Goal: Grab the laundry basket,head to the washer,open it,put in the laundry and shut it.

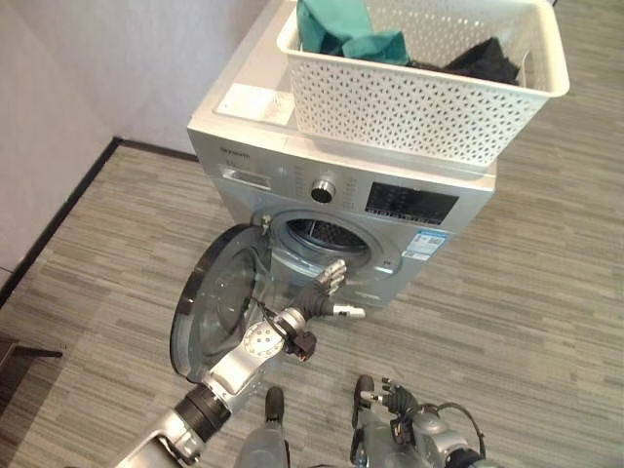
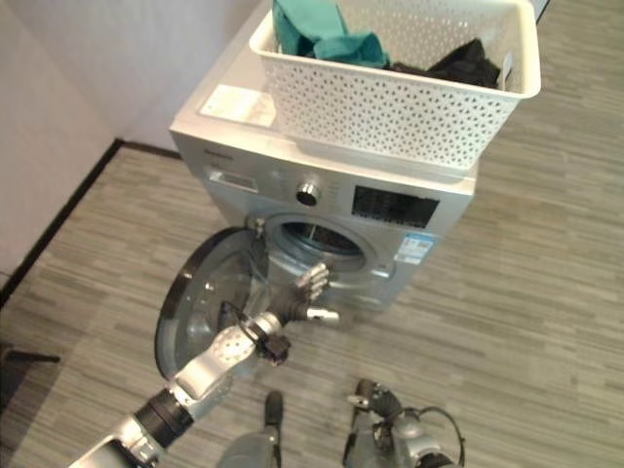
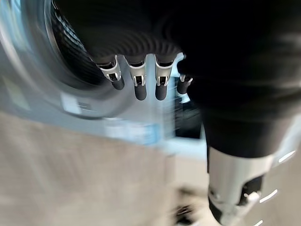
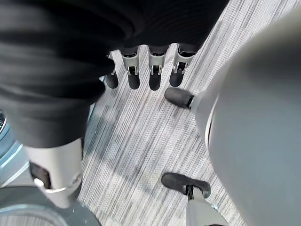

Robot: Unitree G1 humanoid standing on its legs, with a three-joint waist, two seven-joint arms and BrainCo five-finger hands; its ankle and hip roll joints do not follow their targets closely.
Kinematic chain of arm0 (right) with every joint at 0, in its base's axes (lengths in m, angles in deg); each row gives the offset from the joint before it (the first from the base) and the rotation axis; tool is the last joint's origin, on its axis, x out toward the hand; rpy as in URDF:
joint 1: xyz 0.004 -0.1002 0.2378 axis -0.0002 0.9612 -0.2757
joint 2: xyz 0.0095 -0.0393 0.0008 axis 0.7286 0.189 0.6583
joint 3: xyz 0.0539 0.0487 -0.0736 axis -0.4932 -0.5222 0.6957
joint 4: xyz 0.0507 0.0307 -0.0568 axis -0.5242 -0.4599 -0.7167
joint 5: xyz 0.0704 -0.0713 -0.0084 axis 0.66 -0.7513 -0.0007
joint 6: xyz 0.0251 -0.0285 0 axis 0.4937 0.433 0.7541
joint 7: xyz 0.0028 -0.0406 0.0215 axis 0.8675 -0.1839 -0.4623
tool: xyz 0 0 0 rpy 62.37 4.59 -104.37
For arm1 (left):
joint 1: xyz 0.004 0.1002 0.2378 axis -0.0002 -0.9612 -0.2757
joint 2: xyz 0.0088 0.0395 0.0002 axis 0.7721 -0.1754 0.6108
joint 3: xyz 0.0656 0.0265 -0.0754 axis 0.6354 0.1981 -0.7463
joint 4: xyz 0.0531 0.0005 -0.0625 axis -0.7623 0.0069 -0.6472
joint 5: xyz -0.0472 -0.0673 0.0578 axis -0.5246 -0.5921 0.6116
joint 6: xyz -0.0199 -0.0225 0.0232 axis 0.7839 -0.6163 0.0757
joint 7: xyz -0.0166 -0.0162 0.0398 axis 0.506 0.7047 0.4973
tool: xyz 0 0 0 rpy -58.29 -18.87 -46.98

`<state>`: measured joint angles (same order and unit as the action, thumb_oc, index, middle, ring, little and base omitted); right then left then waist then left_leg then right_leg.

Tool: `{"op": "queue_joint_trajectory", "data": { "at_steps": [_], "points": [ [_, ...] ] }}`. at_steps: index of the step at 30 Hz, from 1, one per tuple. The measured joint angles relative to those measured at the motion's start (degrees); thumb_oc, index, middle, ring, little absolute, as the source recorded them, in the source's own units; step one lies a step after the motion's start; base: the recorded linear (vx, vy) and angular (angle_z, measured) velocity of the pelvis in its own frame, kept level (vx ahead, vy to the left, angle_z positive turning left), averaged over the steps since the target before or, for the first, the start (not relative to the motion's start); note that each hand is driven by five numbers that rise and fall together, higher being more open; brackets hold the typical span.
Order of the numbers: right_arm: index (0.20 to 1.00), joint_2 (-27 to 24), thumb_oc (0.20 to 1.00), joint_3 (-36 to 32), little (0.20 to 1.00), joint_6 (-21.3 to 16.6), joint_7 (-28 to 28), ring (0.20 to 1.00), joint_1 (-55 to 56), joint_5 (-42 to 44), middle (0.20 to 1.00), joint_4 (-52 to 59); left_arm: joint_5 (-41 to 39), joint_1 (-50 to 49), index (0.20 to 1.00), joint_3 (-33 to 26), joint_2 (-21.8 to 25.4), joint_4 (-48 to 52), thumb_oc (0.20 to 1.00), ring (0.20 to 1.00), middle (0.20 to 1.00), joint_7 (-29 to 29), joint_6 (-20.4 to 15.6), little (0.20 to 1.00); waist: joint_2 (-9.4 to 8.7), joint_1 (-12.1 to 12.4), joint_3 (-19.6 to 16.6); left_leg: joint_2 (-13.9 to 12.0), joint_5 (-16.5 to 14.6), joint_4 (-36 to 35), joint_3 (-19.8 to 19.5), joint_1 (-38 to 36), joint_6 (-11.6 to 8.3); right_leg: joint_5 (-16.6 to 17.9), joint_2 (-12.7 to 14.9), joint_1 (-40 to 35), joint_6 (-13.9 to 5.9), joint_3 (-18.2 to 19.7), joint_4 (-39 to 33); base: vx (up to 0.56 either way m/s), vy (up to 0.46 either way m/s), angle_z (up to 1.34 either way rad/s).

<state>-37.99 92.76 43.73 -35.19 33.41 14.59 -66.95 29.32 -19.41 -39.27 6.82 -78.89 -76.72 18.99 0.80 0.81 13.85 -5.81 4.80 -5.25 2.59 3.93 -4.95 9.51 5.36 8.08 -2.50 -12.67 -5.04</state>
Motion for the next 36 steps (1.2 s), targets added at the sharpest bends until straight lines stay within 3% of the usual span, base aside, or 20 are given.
{"op": "queue_joint_trajectory", "data": {
  "at_steps": [6, 9, 14, 20, 28, 32, 36],
  "points": [
    [1.000, -0.13, 1.000, 0.09, 1.000, -0.34, 1.07, 1.000, -0.70, 0.04, 1.000, -0.73, 20.54, 1.13, 1.000, 0.50, -0.78, -16.06, 1.000, 1.000, 1.000, 2.47, -0.91, 1.000, -0.84, -0.18, 0.80, -0.01, -0.09, -0.04, 1.25, 0.15, 0.04, 0.03, -0.04, 0.83, -0.05, 1.21, -0.10, -0.02, 0.016, -0.10],
    [1.000, -0.12, 1.000, 0.27, 1.000, -1.19, 2.07, 1.000, -1.66, 0.19, 1.000, -0.91, 27.15, 3.51, 1.000, -0.17, -2.53, -29.83, 1.000, 1.000, 1.000, 6.59, 0.12, 1.000, -1.36, -0.34, 2.53, -0.14, -0.14, -0.05, 1.36, 0.27, 0.04, 0.02, -0.17, 1.04, -0.04, 1.32, -0.33, -0.04, 0.009, -0.01],
    [1.000, -0.80, 1.000, 0.41, 1.000, -1.20, 2.97, 1.000, -2.22, 1.20, 1.000, -0.84, 32.17, 5.34, 1.000, -2.54, -0.22, -34.52, 1.000, 1.000, 1.000, 10.70, 1.01, 1.000, -1.12, -0.55, 3.93, -0.22, -0.11, -0.05, 1.34, 1.32, -0.08, 0.18, -0.25, 2.00, 0.02, 1.28, -0.04, 0.00, 0.000, 0.00],
    [1.000, -1.67, 1.000, 0.39, 1.000, -1.67, 3.10, 1.000, -2.10, 1.18, 1.000, -0.12, 35.90, 7.01, 1.000, -9.24, 1.21, -40.86, 1.000, 1.000, 1.000, 14.13, 2.38, 1.000, -1.04, -1.38, 4.11, -0.37, -0.28, -0.07, 1.68, 1.03, -0.25, 0.16, -0.45, 1.85, 0.02, 1.43, -0.04, 0.01, -0.027, -0.01],
    [1.000, -2.59, 1.000, 0.39, 1.000, -2.04, 3.05, 1.000, -0.65, 0.45, 1.000, 0.17, 42.45, 7.00, 1.000, -11.74, 0.16, -48.71, 1.000, 1.000, 1.000, 16.54, 4.56, 1.000, -1.58, -1.69, 4.28, -1.54, -1.45, -0.16, 2.96, -2.01, -0.44, -0.71, -1.61, -0.44, 0.36, 2.60, -0.48, 0.04, -0.067, -0.09],
    [1.000, -2.77, 1.000, 0.21, 1.000, -2.00, 2.98, 1.000, 1.53, 0.50, 1.000, 1.31, 42.25, 4.27, 1.000, -17.75, 0.04, -51.55, 1.000, 1.000, 1.000, 17.80, 5.51, 1.000, -2.63, -1.77, 3.88, -3.21, -1.69, -0.08, 3.02, -2.79, -0.78, -1.15, -3.33, -1.19, 1.08, 2.57, -0.47, 0.07, -0.142, -0.05],
    [1.000, -2.89, 1.000, 0.09, 1.000, -1.97, 2.73, 1.000, 5.35, 0.66, 1.000, 4.14, 36.05, -2.26, 1.000, -22.18, 0.46, -50.71, 1.000, 1.000, 1.000, 18.52, 6.69, 1.000, -4.93, -1.35, 1.93, -5.65, -2.04, -0.01, 3.16, -4.08, -1.50, -2.12, -5.79, -2.38, 2.57, 2.51, -0.44, 0.06, -0.198, -0.05]
  ]
}}
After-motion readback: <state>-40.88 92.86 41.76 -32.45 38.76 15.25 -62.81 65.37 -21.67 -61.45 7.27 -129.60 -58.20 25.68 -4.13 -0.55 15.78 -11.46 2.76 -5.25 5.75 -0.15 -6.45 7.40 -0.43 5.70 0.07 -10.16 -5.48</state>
